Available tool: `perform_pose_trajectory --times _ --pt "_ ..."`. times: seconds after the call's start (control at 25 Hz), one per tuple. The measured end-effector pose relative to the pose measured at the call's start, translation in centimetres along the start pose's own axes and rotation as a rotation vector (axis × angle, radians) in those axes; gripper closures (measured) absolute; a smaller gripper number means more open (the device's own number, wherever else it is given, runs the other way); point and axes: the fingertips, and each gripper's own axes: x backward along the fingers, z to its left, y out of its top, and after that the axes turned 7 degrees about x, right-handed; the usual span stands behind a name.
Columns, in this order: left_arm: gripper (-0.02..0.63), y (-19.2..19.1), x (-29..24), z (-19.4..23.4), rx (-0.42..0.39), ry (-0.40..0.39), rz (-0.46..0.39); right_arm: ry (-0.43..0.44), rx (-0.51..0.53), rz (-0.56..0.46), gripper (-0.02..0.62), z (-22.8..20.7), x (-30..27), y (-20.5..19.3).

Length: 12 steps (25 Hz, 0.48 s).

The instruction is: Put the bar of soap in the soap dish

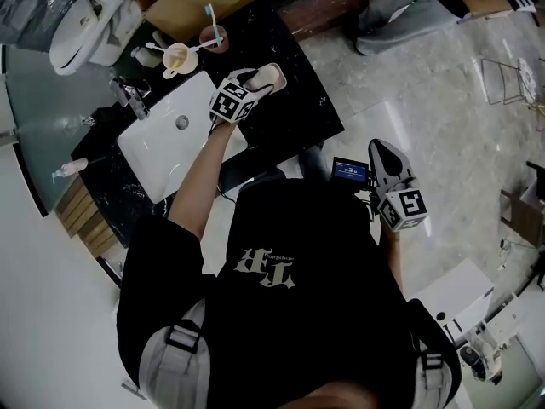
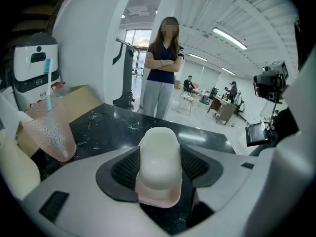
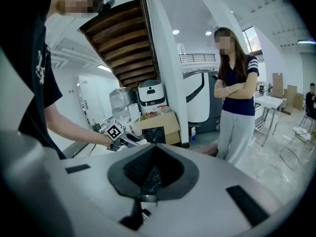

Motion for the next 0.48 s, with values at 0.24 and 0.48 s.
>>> perform_pose_trajectory --times 0.24,0.48 --pt "0.339 -1.1 -1.4 0.1 -0.048 -0.007 0.068 -0.011 -0.016 0.003 0.588 -0.1 0.2 -0.4" --pt "0.339 -1.6 -1.9 0.3 -0.083 0.003 0.097 0.006 -0.013 0.007 0.588 0.0 -0.2 -0.5"
